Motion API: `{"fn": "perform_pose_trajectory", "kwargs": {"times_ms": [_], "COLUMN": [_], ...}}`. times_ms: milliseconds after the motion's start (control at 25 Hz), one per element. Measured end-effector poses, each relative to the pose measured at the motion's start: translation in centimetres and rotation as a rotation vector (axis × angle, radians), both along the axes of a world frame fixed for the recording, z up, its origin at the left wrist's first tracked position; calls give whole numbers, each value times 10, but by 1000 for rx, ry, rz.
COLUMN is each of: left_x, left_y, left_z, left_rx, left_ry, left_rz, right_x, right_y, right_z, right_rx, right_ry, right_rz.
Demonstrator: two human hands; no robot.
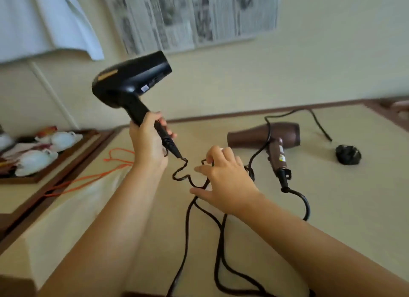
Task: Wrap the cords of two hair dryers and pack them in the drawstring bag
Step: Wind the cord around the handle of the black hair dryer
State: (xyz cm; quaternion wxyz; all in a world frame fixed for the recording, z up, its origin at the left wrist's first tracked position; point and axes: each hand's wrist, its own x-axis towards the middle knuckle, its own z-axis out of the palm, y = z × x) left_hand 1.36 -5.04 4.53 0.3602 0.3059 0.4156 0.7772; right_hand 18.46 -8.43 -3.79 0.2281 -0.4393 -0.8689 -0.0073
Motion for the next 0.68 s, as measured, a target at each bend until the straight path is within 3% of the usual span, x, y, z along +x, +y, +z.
{"fn": "perform_pose_trajectory", "kwargs": {"times_ms": [80, 200, 280, 360, 520, 600, 680], "left_x": [3, -8, -20, -33, -68, -74, -54], "left_y": [-46, -101, -128, -148, -175, -183, -186], "left_z": [25, 59, 83, 107, 143, 145, 141], "left_rx": [95, 209, 258, 311, 453, 495, 508], "left_ry": [-71, -139, -168, -262, -581, -663, -689], "left_rz": [-16, -79, -181, -217, -195, -213, -266], "right_x": [-8, -23, -22, -10, 30, 42, 20], "right_y": [-32, -78, -95, -101, -100, -99, -114], "right_z": [20, 45, 61, 78, 104, 106, 94], "right_rx": [-8, -157, -217, -93, 252, 240, 143], "right_ry": [43, 386, 632, 736, 671, 582, 318], "right_rz": [103, 295, 270, 161, -120, -292, -336]}}
